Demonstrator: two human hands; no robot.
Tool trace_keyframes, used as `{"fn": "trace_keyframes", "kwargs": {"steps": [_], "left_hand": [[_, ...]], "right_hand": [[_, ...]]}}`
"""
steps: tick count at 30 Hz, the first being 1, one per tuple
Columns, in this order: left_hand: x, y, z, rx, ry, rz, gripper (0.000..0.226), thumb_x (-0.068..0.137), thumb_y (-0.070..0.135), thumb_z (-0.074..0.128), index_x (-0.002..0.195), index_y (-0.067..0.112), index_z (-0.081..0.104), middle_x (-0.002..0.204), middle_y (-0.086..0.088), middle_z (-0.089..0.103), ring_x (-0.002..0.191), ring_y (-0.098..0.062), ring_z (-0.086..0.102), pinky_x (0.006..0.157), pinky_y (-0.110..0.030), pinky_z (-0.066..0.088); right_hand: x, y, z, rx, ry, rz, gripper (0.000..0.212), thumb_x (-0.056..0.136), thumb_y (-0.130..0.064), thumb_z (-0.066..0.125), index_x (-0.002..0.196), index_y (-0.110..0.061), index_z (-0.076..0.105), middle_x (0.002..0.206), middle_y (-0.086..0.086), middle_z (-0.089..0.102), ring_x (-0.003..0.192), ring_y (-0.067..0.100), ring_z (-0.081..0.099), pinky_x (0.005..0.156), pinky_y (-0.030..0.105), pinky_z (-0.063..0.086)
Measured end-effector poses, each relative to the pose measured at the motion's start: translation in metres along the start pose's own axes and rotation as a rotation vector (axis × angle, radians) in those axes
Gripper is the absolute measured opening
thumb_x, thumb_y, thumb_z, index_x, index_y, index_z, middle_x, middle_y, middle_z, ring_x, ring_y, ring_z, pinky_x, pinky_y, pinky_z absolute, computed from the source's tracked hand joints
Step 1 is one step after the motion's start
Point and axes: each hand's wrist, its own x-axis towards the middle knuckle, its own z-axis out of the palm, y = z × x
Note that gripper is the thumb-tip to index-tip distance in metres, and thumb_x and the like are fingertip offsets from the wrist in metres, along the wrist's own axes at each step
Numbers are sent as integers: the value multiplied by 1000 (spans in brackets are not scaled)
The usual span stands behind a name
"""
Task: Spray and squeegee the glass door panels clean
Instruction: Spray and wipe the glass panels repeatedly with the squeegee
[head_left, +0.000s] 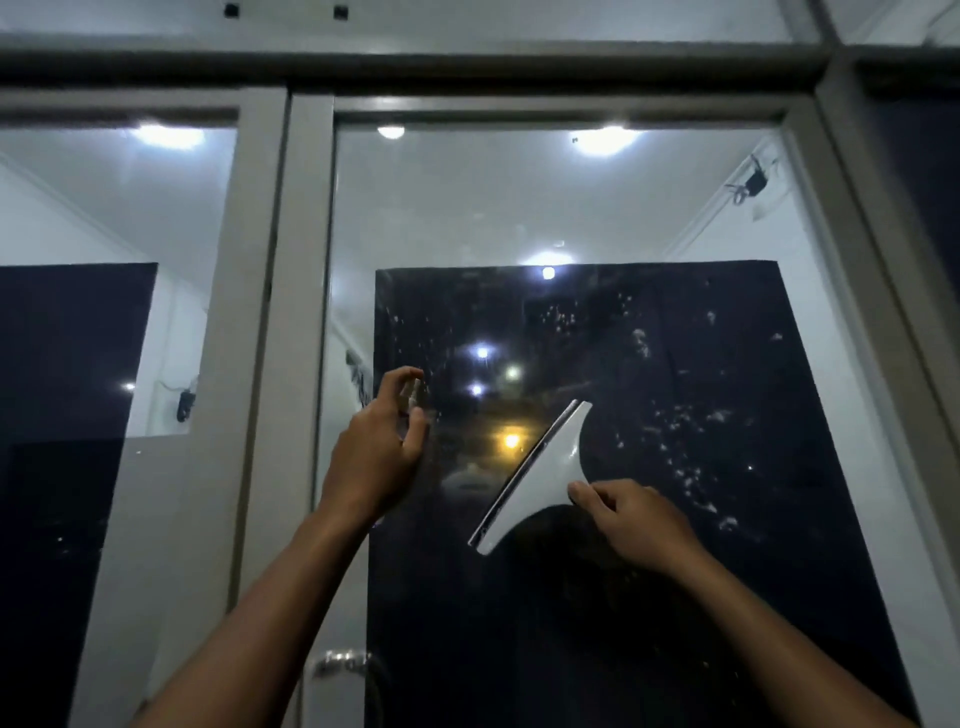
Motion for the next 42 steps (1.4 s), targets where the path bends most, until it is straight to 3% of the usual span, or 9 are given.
{"fn": "trace_keyframes", "kwargs": {"steps": [5, 9, 14, 18, 23, 26, 29, 36, 42], "left_hand": [[36, 11, 8, 93, 89, 13, 40, 104, 23, 44, 143, 26, 34, 91, -6, 58, 66, -17, 54, 56, -30, 39], [55, 14, 13, 183, 69, 83, 38, 103, 23, 45, 139, 23, 32, 92, -5, 58, 66, -22, 58, 58, -34, 47], [72, 9, 21, 254, 109, 101, 33, 103, 24, 45, 134, 19, 33, 89, -2, 53, 65, -24, 55, 58, -35, 44], [75, 8, 23, 243, 144, 120, 38, 103, 22, 48, 138, 21, 34, 91, 0, 51, 65, -25, 55, 58, -34, 41], [78, -2, 20, 238, 109, 151, 37, 103, 22, 48, 137, 17, 35, 90, -3, 55, 64, -21, 55, 57, -34, 43], [79, -9, 19, 202, 111, 161, 35, 103, 22, 47, 135, 22, 32, 91, -5, 58, 67, -25, 60, 62, -44, 55], [83, -21, 15, 168, 117, 174, 39, 102, 23, 46, 135, 29, 27, 91, -5, 61, 69, -26, 63, 64, -49, 58], [83, -38, 8, 142, 102, 208, 42, 102, 19, 47, 142, 18, 34, 88, -5, 55, 68, -23, 56, 62, -38, 50], [82, -43, 3, 98, 134, 227, 48, 101, 17, 50, 147, 21, 35, 90, -5, 59, 70, -22, 56, 61, -32, 42]], "right_hand": [[30, 4, -18, 28, 7, -108, 51, 87, -78, 28, 66, -44, 59, 60, -7, 61, 65, 9, 62, 73, 40, 54], [48, 7, -25, 79, 14, -158, 81, 77, -86, 22, 69, -16, 60, 64, 1, 65, 64, 15, 64, 72, 44, 54], [68, 14, -29, 95, 26, -175, 82, 73, -89, 21, 64, -15, 53, 61, 2, 63, 60, 15, 61, 69, 43, 51], [71, 15, -30, 159, 12, -187, 74, 77, -88, 27, 59, -22, 53, 56, 0, 59, 56, 14, 59, 67, 44, 51], [71, 2, -27, 155, 50, -190, 49, 81, -82, 28, 61, -53, 61, 73, -10, 68, 78, 16, 67, 77, 41, 54], [68, -8, -20, 184, 60, -146, 52, 89, -73, 34, 70, -41, 69, 78, -10, 73, 80, 13, 68, 79, 39, 54], [62, -21, -6, 300, 99, -110, 49, 99, -52, 43, 59, -32, 63, 57, -23, 60, 67, 3, 57, 68, 30, 46], [41, -75, 38, 918, 34, 131, 37, 106, -33, 39, 80, -10, 48, 53, 5, 39, 37, 12, 37, 39, 23, 35], [54, -108, 48, 921, 115, 139, 36, 107, -32, 39, 81, -9, 48, 53, 5, 39, 36, 14, 37, 38, 23, 36]]}}
